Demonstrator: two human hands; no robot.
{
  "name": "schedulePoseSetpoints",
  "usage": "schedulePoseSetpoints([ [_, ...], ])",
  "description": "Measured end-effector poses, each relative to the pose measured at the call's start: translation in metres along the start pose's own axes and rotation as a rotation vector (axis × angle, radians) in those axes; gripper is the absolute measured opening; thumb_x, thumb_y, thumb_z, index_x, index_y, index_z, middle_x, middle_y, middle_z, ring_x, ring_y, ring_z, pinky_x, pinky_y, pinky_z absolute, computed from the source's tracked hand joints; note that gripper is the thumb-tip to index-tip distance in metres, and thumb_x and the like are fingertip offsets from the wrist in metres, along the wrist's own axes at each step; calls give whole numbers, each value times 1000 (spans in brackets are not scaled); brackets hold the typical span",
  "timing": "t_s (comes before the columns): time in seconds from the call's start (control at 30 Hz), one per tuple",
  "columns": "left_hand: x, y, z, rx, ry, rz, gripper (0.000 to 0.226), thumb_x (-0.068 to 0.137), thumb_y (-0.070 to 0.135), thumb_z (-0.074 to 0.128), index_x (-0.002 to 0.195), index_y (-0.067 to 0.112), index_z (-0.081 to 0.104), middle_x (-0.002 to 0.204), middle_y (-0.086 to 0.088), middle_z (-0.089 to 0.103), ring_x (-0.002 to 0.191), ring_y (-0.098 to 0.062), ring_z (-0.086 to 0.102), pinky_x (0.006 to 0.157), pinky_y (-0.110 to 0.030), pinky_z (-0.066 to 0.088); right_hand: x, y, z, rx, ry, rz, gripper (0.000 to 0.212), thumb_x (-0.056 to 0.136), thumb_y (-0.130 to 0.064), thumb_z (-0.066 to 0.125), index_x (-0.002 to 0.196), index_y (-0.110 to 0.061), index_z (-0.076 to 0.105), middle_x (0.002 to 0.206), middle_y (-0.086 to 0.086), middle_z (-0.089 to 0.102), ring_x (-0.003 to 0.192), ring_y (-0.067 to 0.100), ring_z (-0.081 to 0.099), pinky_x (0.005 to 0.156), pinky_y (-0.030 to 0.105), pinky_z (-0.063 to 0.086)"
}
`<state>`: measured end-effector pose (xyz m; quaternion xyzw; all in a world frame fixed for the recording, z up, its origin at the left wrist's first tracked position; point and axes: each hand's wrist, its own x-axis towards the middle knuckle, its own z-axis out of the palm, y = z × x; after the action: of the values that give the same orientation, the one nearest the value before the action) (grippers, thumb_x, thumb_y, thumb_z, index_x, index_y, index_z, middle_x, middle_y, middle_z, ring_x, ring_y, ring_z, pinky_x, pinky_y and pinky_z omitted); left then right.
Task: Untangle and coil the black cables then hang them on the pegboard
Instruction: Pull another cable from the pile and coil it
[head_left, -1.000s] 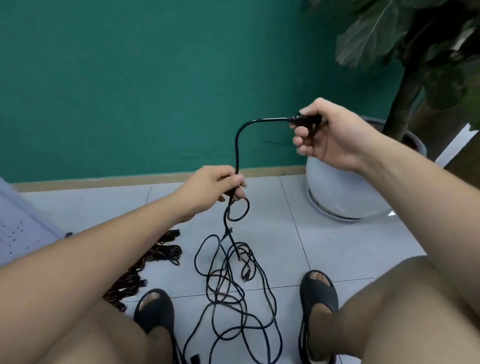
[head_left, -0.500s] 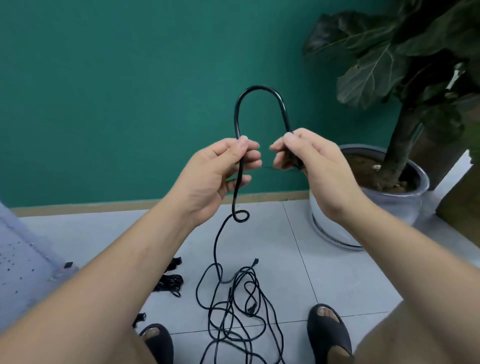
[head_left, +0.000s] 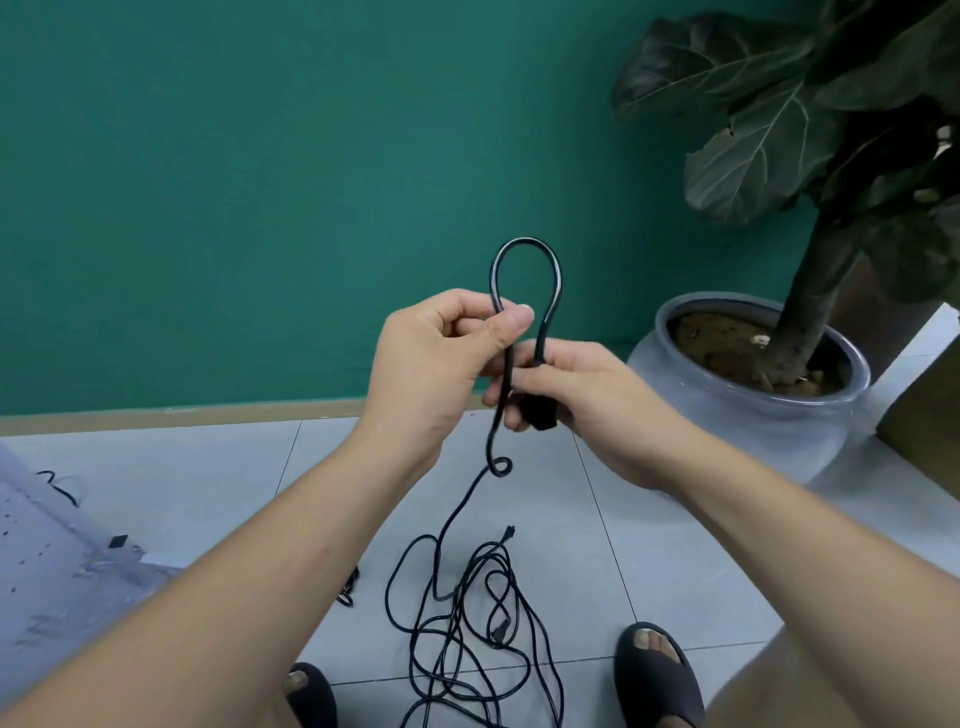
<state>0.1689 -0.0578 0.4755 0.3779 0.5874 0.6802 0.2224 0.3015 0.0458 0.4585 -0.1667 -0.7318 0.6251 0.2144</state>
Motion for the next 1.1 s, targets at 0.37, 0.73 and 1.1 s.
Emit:
schedulePoseSetpoints([
  [0.37, 6, -10, -5, -41, -61, -123, 28, 103, 36, 72, 104, 8, 74, 75, -13, 64, 37, -25, 41, 49, -33, 42, 1, 2, 32, 48, -49, -2, 49, 116, -37, 45, 85, -2, 60, 78, 11, 61, 74, 19, 49, 54, 26, 32],
  [0.73, -20, -56, 12, 169, -466, -378, 44, 112, 45, 38, 119, 21, 74, 115, 8, 80, 114, -8, 73, 115, -45, 47, 16, -14, -1, 300, 367, -120, 32, 117, -30, 46, 94, -9, 54, 70, 8, 55, 59, 27, 56, 61, 37, 50],
  [1.1, -55, -79, 39, -3, -528, -455, 22, 111, 32, 57, 118, 12, 63, 123, 4, 79, 123, -7, 69, 112, -41, 51, 13, -10, 4, 220, 440, -167, 28, 117, -30, 46, 96, -13, 50, 65, 4, 48, 49, 21, 38, 48, 30, 37],
])
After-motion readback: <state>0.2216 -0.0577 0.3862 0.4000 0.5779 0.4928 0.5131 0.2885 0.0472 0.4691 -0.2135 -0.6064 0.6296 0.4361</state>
